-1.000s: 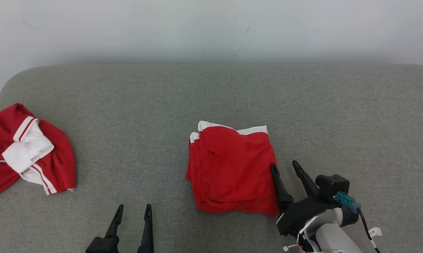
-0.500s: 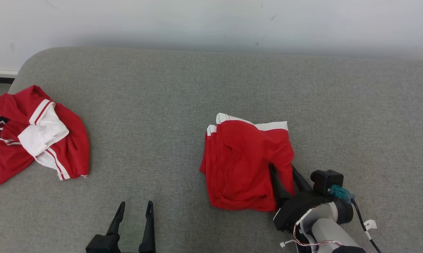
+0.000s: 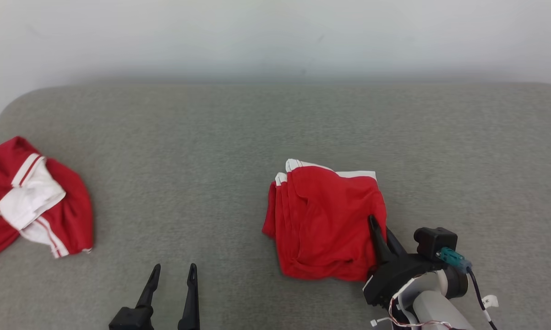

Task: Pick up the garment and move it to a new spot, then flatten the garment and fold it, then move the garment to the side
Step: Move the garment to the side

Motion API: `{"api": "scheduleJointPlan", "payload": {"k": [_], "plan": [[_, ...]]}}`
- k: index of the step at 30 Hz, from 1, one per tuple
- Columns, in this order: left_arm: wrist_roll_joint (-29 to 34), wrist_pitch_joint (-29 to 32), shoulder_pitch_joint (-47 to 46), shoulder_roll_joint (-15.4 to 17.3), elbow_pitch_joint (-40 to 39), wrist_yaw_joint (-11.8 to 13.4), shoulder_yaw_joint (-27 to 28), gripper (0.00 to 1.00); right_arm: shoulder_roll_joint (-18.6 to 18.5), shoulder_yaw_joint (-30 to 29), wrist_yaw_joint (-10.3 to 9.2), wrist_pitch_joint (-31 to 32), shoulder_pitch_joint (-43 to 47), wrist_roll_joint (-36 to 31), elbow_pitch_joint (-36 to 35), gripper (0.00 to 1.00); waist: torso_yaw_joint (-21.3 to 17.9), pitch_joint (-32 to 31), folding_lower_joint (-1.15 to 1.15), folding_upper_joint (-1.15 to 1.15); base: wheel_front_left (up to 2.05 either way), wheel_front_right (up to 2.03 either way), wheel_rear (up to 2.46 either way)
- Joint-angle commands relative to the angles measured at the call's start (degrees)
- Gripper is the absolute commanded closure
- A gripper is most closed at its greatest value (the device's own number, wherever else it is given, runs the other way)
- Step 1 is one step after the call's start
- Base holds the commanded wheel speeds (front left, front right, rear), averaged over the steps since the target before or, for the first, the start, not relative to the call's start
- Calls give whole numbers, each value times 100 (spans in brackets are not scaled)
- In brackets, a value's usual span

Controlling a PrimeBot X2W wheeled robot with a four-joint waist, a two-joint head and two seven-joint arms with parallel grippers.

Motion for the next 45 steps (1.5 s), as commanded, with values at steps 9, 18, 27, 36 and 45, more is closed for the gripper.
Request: {"api": "scheduleJointPlan", "payload": {"k": [9,18,27,36,45], "plan": [[-46,-19,-20,0,-41,-23,-113,0,-41,-22,-14,-4,243,-153,-9,100,-1278,-320,0,-1,0,0,0],[-27,-19,-164,0,-43,-38,-186,0,-36,73,-14,-5,231,-83,4,100,-2228,-251,0,-1,0,0,0],[40,-19,-386,5,-67,-98,-218,0,-27,251,-14,-5,105,29,-95,100,-3044,-13,0,-1,0,0,0],[158,-18,-578,10,-153,-175,-250,0,-129,278,-14,-4,-55,111,-158,100,-3225,255,0,-1,0,0,0],[352,-18,-753,7,-193,-214,-337,0,-435,336,-14,-5,-485,-76,-262,100,-2892,651,0,-1,0,0,0]]}}
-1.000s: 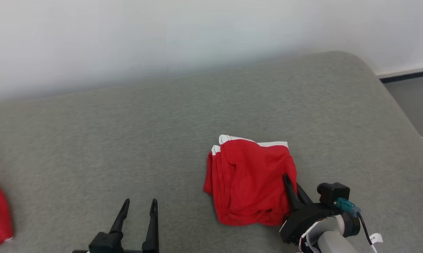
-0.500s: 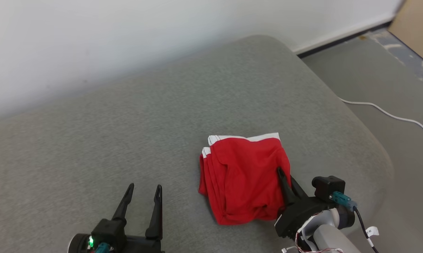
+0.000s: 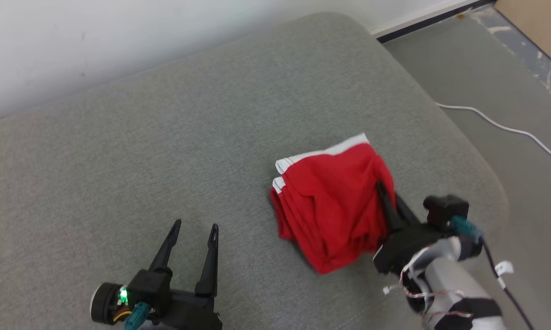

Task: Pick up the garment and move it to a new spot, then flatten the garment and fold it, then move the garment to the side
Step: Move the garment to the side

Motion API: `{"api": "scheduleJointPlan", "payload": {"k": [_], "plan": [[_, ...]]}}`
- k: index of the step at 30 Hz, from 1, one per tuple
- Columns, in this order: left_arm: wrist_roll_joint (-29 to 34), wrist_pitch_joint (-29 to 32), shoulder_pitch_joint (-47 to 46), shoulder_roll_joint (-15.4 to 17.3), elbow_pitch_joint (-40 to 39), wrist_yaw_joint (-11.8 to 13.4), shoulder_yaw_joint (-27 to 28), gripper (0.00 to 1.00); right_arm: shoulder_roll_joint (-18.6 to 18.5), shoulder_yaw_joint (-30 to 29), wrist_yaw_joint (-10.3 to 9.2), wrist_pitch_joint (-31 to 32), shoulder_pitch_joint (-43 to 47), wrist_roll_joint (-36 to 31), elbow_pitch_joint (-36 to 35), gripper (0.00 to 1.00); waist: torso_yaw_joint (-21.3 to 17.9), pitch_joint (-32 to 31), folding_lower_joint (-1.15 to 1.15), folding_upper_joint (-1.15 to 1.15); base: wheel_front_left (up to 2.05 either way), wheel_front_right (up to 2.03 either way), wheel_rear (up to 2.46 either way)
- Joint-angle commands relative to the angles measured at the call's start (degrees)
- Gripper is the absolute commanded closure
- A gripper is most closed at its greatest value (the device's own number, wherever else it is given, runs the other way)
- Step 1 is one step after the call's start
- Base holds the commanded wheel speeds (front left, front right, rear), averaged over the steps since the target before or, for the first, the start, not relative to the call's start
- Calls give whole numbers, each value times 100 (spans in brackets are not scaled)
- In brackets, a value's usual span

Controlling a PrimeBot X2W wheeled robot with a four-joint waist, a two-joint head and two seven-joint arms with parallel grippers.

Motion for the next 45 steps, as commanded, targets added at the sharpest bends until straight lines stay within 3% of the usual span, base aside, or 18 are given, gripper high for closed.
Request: {"api": "scheduleJointPlan", "payload": {"k": [1,15,23,30,31,32,33,34,39,41,45], "plan": [[92,-17,-110,15,-28,-4,-11,0,-93,3,-14,-7,-161,-59,-53,100,230,234,0,-1,0,0,0],[628,-17,-565,26,-162,-15,-37,0,-1077,-717,-14,-7,-1225,-534,578,100,1046,1064,0,-1,0,0,0],[893,-17,-822,108,-332,20,-108,0,-1563,-2092,-14,-7,-1936,-1147,1130,100,1452,1399,0,-1,0,0,0],[904,-17,-818,179,-391,100,-121,0,-1768,-3356,-14,-8,-2032,-2272,1356,100,1641,1436,0,-1,0,0,0],[897,-17,-807,178,-388,107,-124,0,-1789,-3579,-14,-8,-1999,-2449,1360,97,1654,1426,0,-1,0,0,0],[890,-17,-795,177,-382,127,-125,0,-1790,-3828,-14,-8,-1964,-2596,1337,51,1662,1414,0,-1,0,0,0],[880,-17,-785,176,-374,140,-127,0,-1777,-4034,-14,-7,-1921,-2791,1291,13,1667,1396,0,-1,0,0,0],[866,-17,-776,174,-364,148,-124,0,-1764,-4226,-14,-7,-1883,-2988,1202,0,1667,1375,0,-1,0,0,0],[802,-17,-723,156,-329,193,-102,0,-1407,-4957,-14,-5,-1842,-3648,666,0,1636,1229,0,-1,0,0,0],[776,-17,-707,148,-319,207,-91,0,-1293,-4965,-14,-6,-1858,-3659,425,0,1620,1152,0,-1,0,0,0],[737,-17,-614,120,-296,254,-31,0,-1000,-4430,-14,-6,-1684,-3344,-22,0,1613,949,0,-1,0,0,0]]}}
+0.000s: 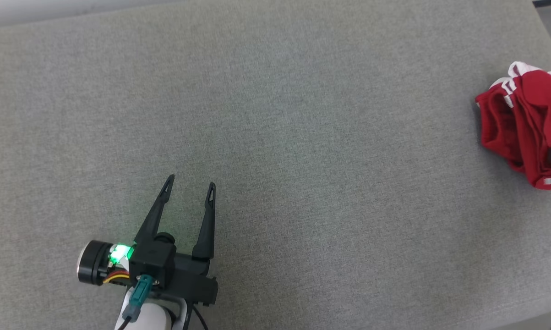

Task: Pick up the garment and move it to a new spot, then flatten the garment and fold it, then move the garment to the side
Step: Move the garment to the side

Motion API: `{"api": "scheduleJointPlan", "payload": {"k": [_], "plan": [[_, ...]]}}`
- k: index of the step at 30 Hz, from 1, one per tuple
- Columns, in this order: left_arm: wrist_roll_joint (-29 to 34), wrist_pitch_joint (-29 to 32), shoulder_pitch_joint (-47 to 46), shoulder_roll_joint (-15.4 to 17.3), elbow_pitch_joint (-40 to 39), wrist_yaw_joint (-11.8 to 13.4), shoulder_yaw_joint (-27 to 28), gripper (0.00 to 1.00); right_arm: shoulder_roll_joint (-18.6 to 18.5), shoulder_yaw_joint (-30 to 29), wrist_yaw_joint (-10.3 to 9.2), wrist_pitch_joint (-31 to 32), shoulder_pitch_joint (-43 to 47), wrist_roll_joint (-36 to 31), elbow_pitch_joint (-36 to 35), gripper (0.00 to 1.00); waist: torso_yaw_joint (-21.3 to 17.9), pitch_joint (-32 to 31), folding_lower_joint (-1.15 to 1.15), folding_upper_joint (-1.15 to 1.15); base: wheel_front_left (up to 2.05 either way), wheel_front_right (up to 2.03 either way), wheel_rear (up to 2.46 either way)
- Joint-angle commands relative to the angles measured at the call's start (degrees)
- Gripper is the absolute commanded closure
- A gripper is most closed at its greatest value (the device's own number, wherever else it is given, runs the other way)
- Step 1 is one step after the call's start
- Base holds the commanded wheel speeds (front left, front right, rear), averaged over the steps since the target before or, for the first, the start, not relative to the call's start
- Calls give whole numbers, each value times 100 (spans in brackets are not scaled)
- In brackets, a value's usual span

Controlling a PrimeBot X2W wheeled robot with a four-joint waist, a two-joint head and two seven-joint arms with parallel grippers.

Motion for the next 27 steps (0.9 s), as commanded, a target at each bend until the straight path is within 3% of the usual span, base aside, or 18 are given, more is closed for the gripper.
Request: {"api": "scheduleJointPlan", "payload": {"k": [1,3,10,27], "plan": [[-33,-17,131,-16,18,27,36,0,208,353,-14,-5,245,247,-230,0,-13,-193,0,0,0,0,0],[-84,-17,223,-32,38,65,103,0,432,832,-14,-6,590,638,-687,0,15,-378,0,0,0,0,0],[-202,-17,552,-77,70,149,325,0,891,1758,-14,-6,1593,1308,-1312,0,154,-815,0,0,0,0,0],[-342,-17,1310,-121,248,244,938,0,1493,2626,-14,-6,3177,1618,-1658,0,503,-1696,0,0,0,0,0]]}}
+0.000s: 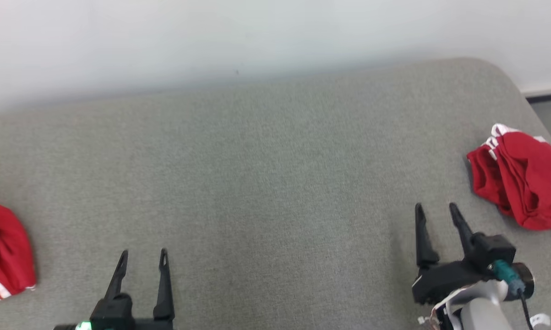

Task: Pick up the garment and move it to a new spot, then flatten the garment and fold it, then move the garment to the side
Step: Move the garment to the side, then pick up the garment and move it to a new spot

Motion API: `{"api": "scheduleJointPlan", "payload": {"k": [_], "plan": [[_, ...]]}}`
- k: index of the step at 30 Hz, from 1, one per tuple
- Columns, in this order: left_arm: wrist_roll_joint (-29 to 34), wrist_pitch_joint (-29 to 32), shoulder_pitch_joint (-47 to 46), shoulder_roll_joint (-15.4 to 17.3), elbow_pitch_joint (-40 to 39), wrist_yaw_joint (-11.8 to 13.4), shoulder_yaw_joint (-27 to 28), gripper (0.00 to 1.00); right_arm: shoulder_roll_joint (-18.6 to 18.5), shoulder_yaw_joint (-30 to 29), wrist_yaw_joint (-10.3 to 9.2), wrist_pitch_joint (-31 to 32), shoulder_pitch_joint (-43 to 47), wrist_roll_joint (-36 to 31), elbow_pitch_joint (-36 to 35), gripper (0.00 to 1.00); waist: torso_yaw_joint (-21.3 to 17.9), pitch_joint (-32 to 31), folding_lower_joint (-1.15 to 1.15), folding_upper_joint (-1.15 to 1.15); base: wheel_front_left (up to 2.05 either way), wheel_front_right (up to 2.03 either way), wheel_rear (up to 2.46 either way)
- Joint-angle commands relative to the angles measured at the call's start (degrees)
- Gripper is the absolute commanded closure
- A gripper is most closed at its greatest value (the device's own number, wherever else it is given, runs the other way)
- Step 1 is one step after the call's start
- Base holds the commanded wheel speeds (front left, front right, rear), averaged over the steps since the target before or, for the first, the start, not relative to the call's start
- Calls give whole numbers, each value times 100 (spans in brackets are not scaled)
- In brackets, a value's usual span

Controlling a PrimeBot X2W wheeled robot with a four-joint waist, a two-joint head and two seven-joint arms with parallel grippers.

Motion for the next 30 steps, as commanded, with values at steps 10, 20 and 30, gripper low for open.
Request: {"api": "scheduleJointPlan", "payload": {"k": [10,20,30], "plan": [[-100,-17,359,-17,120,68,349,0,64,193,-14,-3,384,56,-95,0,314,-569,1,0,0,0,0],[-82,-17,562,-18,110,21,527,0,60,308,-14,-3,553,307,-134,0,474,-754,1,0,0,0,0],[-132,-17,617,-19,79,26,529,0,60,385,-14,-3,605,316,-69,0,506,-795,1,0,0,0,0]]}}
